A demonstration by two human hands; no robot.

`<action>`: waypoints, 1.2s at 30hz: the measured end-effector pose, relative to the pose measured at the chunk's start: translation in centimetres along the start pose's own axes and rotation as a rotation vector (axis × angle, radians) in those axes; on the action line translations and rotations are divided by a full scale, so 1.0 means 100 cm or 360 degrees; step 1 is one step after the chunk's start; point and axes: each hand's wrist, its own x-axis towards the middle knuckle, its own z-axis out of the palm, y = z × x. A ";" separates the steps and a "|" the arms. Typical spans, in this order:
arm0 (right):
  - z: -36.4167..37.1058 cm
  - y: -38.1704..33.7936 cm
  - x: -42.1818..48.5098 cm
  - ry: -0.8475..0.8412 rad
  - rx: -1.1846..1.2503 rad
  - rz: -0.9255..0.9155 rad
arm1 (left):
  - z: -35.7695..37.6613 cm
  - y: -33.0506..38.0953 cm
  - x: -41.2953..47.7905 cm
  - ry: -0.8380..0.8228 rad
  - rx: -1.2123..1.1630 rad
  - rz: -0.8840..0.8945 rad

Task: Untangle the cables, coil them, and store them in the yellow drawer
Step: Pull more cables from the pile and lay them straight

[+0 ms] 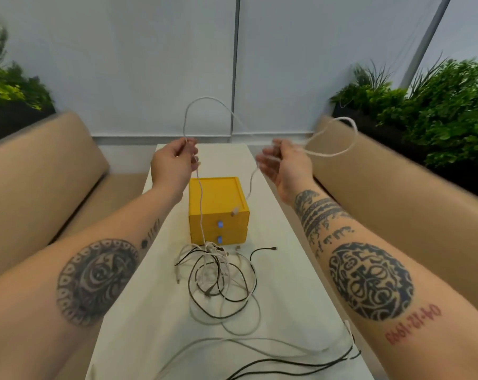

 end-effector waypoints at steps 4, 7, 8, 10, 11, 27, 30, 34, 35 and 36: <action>-0.032 0.049 -0.012 0.0063 -0.0691 0.0408 | 0.006 0.040 0.003 -0.0026 -0.0241 0.0190; -0.038 0.065 -0.025 -0.0096 -0.1072 0.0653 | 0.016 0.069 0.001 -0.0118 -0.0257 0.0488; -0.035 0.065 -0.029 -0.0164 -0.1168 0.0697 | 0.019 0.076 -0.001 -0.0161 -0.0191 0.0653; -0.024 0.059 -0.034 -0.0279 -0.1418 0.0780 | 0.023 0.084 -0.004 -0.0211 0.0125 0.1033; -0.016 0.053 -0.036 -0.0344 -0.1586 0.0814 | 0.025 0.087 -0.005 -0.0224 0.0326 0.1202; 0.047 -0.002 -0.040 -0.0538 -0.0529 0.0111 | -0.001 0.056 -0.026 -0.0747 0.1288 0.0952; 0.055 -0.008 -0.035 -0.0523 -0.0708 0.0082 | -0.007 0.041 -0.032 -0.0655 0.1198 0.0694; 0.067 -0.019 -0.033 -0.0489 -0.0959 -0.0082 | -0.011 0.014 -0.034 -0.0620 0.1224 0.0471; 0.069 -0.026 -0.031 -0.0447 -0.0830 -0.0105 | -0.015 0.004 -0.035 -0.0668 0.1252 0.0376; 0.071 -0.033 -0.029 -0.0394 -0.0643 -0.0099 | -0.020 -0.008 -0.036 -0.0715 0.1285 0.0265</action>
